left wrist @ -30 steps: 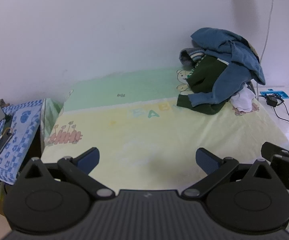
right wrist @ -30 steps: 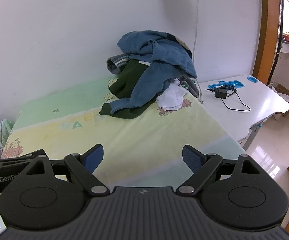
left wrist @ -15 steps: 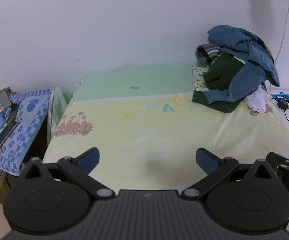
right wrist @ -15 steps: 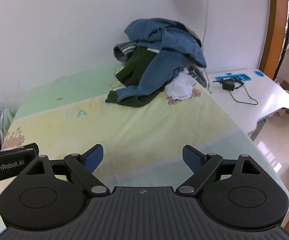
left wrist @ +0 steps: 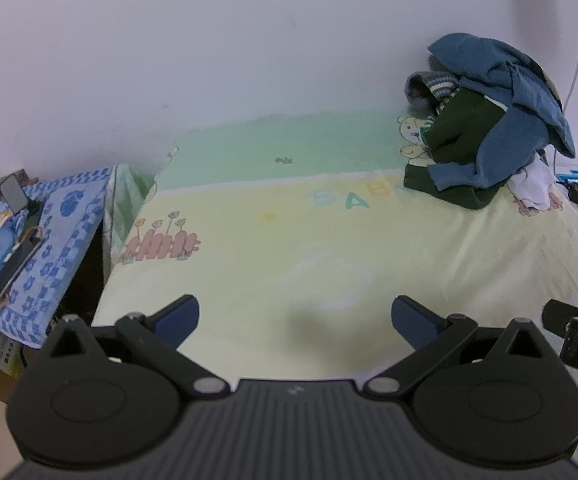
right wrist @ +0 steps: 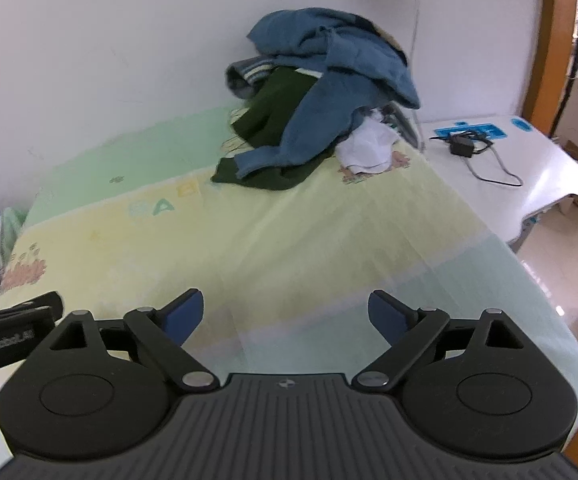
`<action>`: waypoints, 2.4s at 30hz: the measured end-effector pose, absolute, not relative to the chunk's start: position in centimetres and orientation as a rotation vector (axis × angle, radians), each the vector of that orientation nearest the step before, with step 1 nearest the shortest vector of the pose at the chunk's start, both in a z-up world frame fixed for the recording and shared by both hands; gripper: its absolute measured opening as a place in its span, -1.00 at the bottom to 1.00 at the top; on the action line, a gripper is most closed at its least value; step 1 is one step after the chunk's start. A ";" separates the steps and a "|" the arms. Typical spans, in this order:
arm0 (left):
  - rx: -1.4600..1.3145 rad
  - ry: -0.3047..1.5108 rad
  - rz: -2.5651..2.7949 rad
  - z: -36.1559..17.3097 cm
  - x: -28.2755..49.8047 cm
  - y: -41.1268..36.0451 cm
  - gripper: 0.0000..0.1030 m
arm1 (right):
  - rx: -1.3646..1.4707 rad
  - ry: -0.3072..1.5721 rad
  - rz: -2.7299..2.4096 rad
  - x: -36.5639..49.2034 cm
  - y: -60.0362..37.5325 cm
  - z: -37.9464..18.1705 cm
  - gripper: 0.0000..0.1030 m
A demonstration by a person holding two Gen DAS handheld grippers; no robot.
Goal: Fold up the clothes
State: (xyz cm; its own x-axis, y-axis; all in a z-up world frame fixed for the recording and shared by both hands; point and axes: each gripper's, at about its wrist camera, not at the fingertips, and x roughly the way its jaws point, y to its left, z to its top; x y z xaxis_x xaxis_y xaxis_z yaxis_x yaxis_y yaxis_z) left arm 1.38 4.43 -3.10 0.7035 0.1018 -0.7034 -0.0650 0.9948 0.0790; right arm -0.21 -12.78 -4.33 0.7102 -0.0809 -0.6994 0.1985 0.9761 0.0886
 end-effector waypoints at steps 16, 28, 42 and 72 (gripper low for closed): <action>0.061 0.832 0.029 -3.8 2.0 3.6 0.99 | 0.187 0.840 -0.186 -0.3 -13.9 -5.3 0.78; 0.076 0.756 0.082 -6.3 2.4 5.2 0.99 | 0.084 0.760 -0.121 1.9 -11.5 -9.5 0.79; 0.026 0.848 0.185 -9.1 3.7 9.4 0.99 | 0.035 0.828 0.014 5.8 -6.1 -14.7 0.77; 0.021 0.886 0.177 -14.1 7.4 10.6 0.99 | 0.004 0.766 -0.016 8.9 -5.3 -16.5 0.80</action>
